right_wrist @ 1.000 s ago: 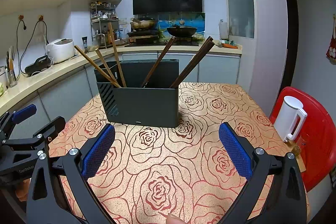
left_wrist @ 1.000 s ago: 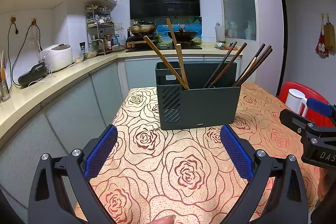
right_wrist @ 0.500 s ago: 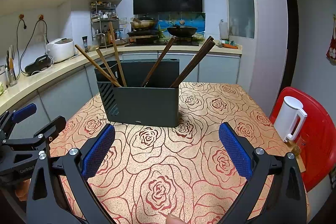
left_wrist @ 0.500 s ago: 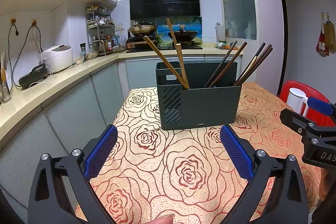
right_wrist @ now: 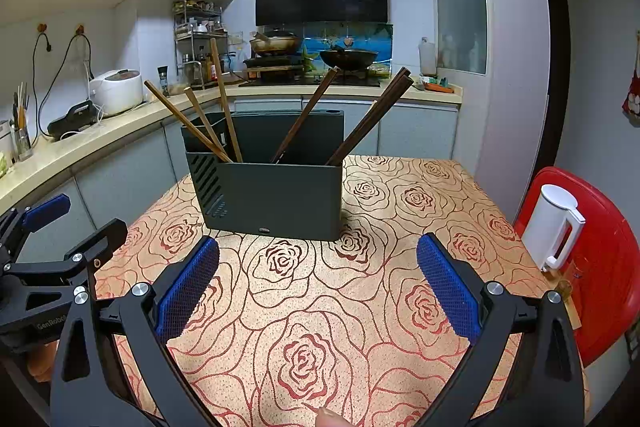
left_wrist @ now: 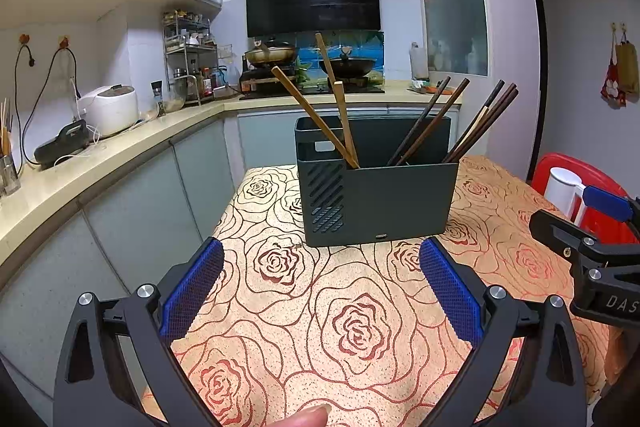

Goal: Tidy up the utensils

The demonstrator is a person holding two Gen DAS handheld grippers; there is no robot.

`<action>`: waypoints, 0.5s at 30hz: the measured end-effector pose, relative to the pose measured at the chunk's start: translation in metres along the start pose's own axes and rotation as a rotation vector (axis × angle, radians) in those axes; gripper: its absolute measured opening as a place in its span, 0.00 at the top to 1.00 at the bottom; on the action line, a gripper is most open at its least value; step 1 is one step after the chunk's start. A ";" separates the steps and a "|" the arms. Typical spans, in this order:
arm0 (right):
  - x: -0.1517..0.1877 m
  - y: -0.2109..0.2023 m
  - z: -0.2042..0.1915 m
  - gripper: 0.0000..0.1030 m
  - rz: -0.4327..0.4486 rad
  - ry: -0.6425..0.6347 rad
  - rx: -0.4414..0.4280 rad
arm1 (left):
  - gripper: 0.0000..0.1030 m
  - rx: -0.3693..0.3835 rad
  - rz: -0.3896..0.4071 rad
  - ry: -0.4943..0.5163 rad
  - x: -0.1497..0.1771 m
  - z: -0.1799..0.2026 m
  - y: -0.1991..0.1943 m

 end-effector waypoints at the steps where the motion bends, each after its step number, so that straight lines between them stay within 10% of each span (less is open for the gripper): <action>1: 0.000 0.000 0.000 0.07 0.000 -0.001 0.000 | 0.08 -0.001 0.001 0.000 0.000 -0.001 0.000; 15: 0.001 0.001 0.000 0.07 -0.005 -0.002 0.000 | 0.08 0.005 0.007 -0.013 0.001 -0.002 0.000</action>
Point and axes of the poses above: each gripper's, at about its wrist camera, not at the fingertips, and y roughly the way its jaws point, z to its right, x to its underside, the point moved 4 cm from there along y, roughly the way its jaws point, and after that the axes turned 6 degrees about x, right-handed, at the moved point
